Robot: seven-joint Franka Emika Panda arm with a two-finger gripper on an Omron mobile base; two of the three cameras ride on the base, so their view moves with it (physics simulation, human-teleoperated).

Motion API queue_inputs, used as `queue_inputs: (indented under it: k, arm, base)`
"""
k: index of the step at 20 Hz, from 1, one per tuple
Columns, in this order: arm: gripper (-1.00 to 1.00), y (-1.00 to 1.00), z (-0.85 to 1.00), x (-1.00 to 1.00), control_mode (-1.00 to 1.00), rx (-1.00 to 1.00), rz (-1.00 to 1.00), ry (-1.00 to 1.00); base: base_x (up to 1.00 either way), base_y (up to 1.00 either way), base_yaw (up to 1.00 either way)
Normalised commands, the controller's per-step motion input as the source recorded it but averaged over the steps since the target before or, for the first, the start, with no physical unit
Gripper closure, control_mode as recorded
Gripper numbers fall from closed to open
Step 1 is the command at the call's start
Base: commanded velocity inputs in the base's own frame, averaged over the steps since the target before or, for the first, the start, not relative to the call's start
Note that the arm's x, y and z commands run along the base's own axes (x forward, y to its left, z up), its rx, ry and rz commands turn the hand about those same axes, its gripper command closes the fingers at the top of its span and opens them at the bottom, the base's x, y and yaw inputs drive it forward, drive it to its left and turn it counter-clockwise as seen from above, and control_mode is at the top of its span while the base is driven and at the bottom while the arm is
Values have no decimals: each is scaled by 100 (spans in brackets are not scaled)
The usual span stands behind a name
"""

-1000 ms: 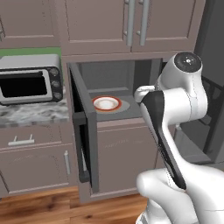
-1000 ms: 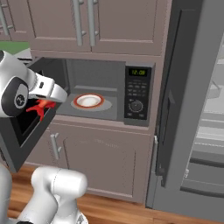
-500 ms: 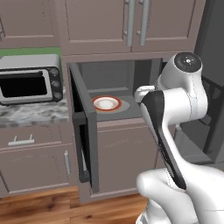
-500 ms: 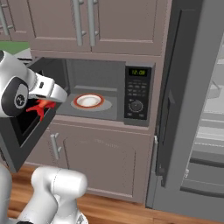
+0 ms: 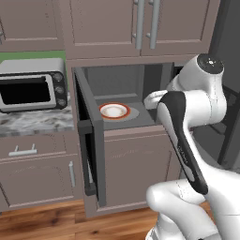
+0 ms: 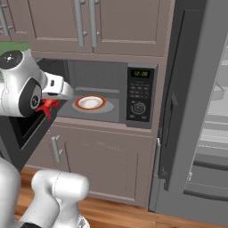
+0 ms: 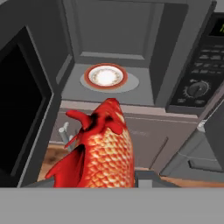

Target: Transport the fish from the fridge to the microwave and turn on the microwave.

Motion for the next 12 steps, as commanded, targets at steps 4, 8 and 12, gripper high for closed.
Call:
queue_inputs:
  k: [4,8,12]
  arm:
    - [100,0,-13,45,-100,0,33,0]
    - [100,2,-18,44,-100,0,22,-7]
    - [100,16,-24,37,-100,-8,12,-8]
  base:
    - [0,0,0]
    - [0,0,0]
    - [0,0,0]
